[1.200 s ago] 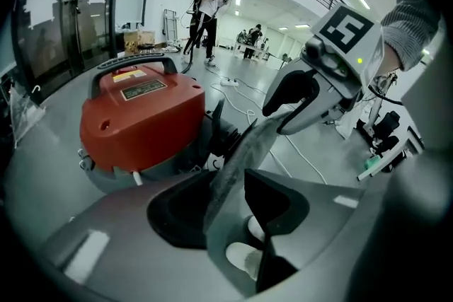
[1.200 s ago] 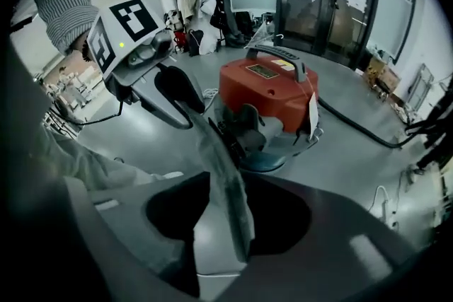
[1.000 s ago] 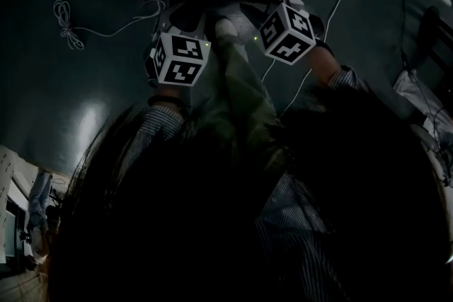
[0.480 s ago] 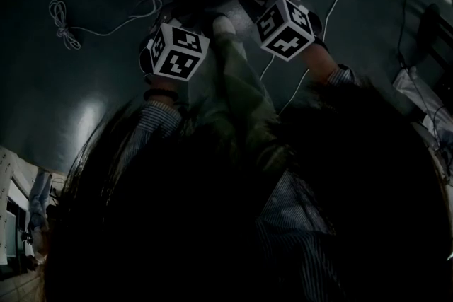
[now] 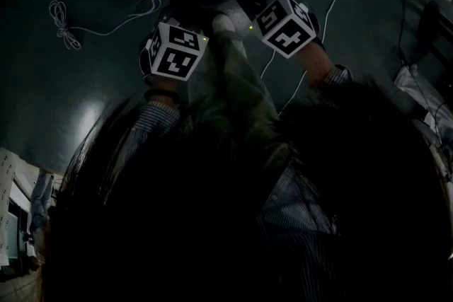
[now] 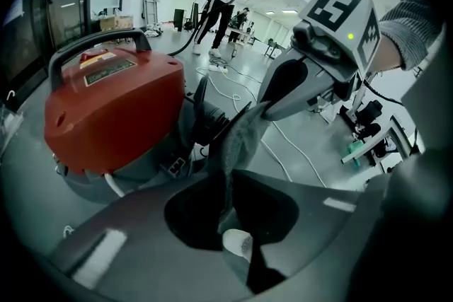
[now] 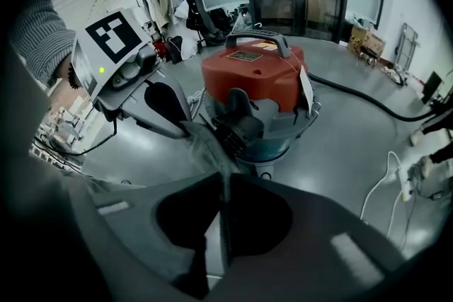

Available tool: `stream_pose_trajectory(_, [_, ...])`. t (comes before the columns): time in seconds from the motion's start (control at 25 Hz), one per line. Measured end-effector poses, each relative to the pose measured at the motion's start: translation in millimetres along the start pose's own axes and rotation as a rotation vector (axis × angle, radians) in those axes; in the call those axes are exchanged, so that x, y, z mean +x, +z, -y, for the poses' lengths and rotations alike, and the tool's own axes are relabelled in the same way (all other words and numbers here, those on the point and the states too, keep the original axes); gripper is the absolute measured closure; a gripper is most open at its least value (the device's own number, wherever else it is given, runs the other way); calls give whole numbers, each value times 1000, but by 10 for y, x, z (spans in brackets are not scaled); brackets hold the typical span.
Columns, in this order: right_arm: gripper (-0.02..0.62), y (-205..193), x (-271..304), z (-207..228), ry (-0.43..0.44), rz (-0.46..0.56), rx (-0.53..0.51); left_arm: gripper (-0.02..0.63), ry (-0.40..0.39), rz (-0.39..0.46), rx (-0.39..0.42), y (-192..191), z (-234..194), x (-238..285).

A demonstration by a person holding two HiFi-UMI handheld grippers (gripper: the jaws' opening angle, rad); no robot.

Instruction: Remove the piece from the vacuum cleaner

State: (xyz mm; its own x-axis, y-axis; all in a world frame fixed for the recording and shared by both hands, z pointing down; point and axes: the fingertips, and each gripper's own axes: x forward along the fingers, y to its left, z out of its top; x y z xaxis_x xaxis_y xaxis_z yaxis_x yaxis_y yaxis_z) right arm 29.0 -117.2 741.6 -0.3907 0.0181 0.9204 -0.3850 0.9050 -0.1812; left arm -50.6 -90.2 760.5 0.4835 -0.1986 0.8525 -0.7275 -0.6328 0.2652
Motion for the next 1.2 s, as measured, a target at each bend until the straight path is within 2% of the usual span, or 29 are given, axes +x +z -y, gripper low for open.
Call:
stream_pose_trajectory(0.12, [566,-6,-21,-40,17,0,32,575,6,-2,-21,-4,1,-30])
stream_pose_trajectory(0.32, [569,-26,-44,-139,27,3,20,577,-15,-20,-21,-63,92,-74])
stream_pose_trajectory(0.56, [569,-37,-65,-202,22,-3,30,577,-12,-18,-74,-115,153,-108])
stream_pose_trajectory(0.92, [569,-131,-44,-295,12,5,74,577,-3,-6,-93,-198,222,-110])
stream_pose_trajectory(1.08, [569,-145,-10,-357,37,-9,88,577,-23,-13,-133,-267,232,-107])
stream_pose_trajectory(1.2, [569,-201,-12,-379,45,-18,99,577,-36,-24,-133,-286,279,-96])
